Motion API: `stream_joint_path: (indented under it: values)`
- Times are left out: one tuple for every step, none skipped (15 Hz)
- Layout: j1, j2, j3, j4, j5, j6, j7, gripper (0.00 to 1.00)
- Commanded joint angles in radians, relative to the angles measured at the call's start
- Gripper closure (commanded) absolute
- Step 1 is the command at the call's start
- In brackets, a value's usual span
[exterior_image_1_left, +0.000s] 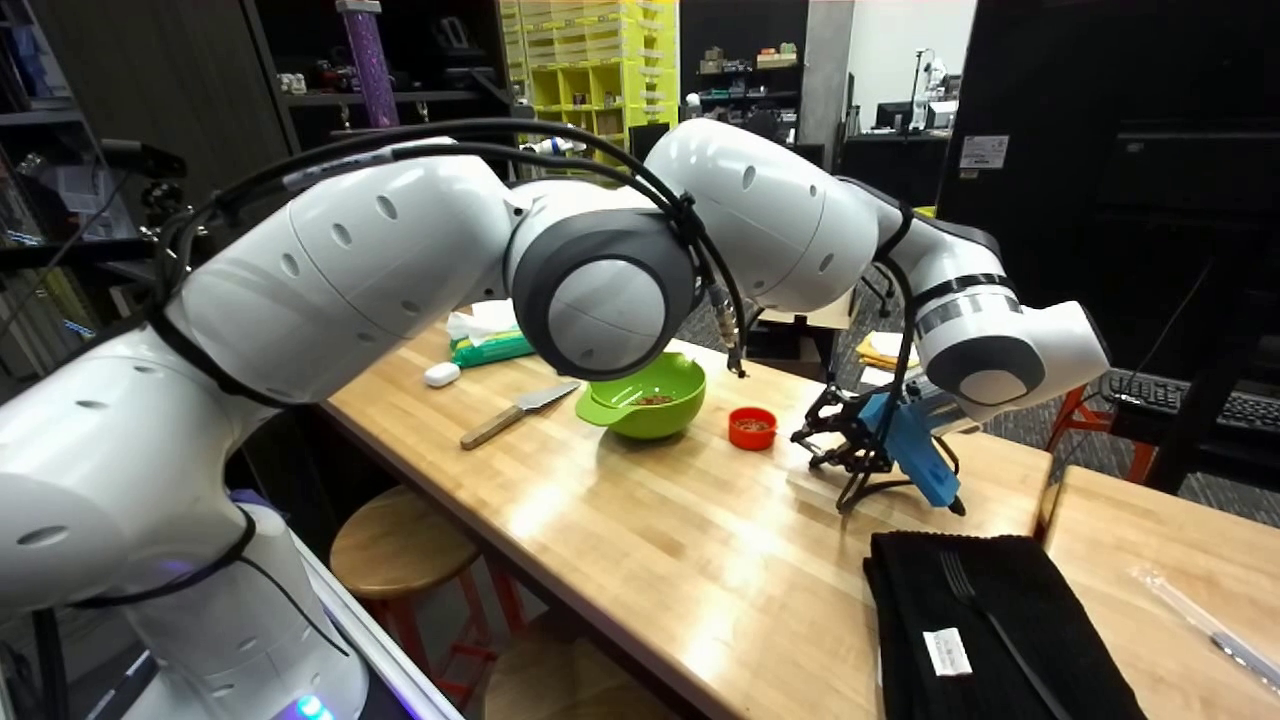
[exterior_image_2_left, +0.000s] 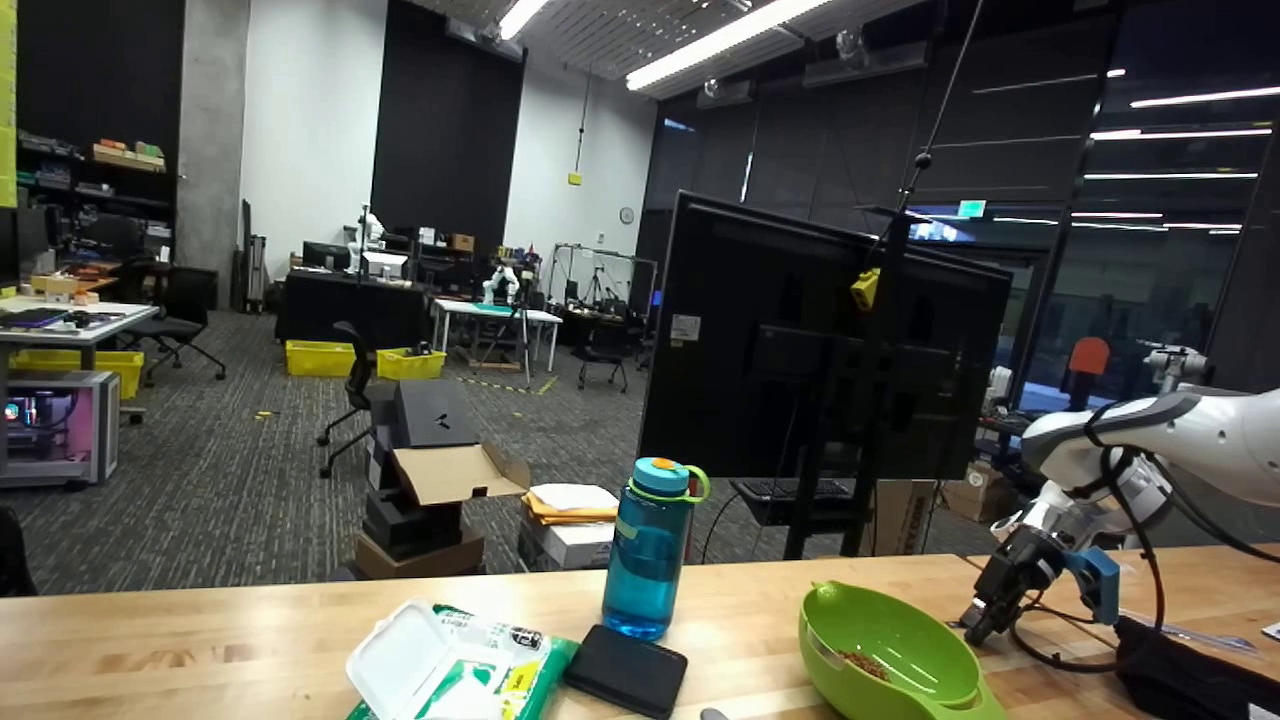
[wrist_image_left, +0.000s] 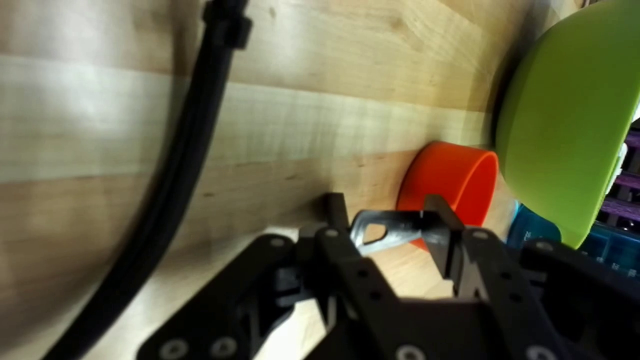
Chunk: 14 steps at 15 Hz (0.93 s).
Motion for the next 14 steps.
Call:
stream_joint_path:
  values:
    - [-0.005,0.013,0.009,0.008,0.007,-0.012,-0.010,0.60]
    - [-0.004,0.014,0.009,0.010,0.008,-0.013,-0.010,0.63]
    - [-0.005,0.012,0.009,0.008,0.007,-0.015,-0.011,0.67]
    - [-0.004,0.012,0.010,0.009,0.008,-0.019,-0.011,0.75]
    - [-0.005,0.012,0.011,0.012,0.009,-0.027,-0.011,0.81]
    - [-0.005,0.011,0.012,0.013,0.012,-0.034,-0.011,0.86]
    - [-0.005,0.013,0.012,0.015,0.012,-0.035,-0.011,0.86]
    - [-0.005,0.011,0.012,0.013,0.015,-0.042,-0.012,0.87]
    - [-0.005,0.011,0.013,0.014,0.020,-0.047,-0.012,0.89]
    - [-0.004,0.014,0.013,0.017,0.022,-0.050,-0.013,0.90]
    - [-0.004,0.012,0.013,0.013,0.023,-0.053,-0.013,0.93]
    - [-0.004,0.013,0.013,0.014,0.025,-0.057,-0.014,0.93]
    - [-0.004,0.014,0.013,0.016,0.027,-0.059,-0.015,0.93]
    - [-0.004,0.013,0.012,0.013,0.027,-0.059,-0.015,0.93]
